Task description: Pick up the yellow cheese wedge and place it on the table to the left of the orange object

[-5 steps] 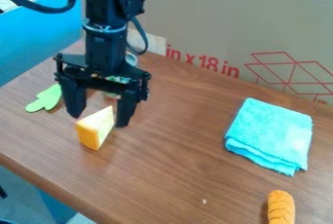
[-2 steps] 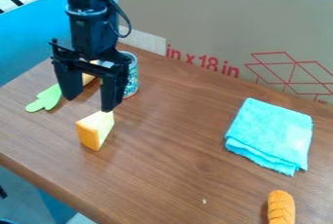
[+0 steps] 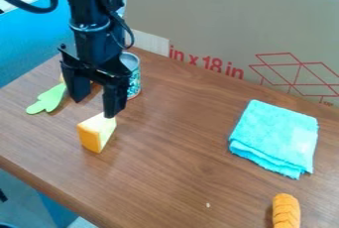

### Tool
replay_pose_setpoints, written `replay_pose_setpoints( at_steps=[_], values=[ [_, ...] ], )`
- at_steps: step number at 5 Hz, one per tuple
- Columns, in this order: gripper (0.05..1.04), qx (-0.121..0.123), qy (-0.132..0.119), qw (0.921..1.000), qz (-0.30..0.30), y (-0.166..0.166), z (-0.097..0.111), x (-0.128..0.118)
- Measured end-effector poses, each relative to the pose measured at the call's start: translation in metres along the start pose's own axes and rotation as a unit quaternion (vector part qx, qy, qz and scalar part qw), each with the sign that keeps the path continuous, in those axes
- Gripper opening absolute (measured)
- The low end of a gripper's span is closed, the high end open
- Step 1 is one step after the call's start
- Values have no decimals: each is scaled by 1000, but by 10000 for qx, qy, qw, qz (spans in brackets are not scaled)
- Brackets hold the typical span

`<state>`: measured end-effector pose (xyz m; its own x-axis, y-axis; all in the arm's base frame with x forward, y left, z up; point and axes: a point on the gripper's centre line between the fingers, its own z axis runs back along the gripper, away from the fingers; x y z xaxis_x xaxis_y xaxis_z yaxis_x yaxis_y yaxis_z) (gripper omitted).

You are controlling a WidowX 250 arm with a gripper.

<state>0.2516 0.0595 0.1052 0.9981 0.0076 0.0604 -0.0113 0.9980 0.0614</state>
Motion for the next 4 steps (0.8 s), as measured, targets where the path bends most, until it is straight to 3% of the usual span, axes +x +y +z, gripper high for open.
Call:
replay_pose_setpoints(
  at_steps=[1,4],
  values=[
    [1001,-118,-54,9999,41,8,-10,4],
    [1001,-541,97,9982,242,23,-31,9]
  ],
)
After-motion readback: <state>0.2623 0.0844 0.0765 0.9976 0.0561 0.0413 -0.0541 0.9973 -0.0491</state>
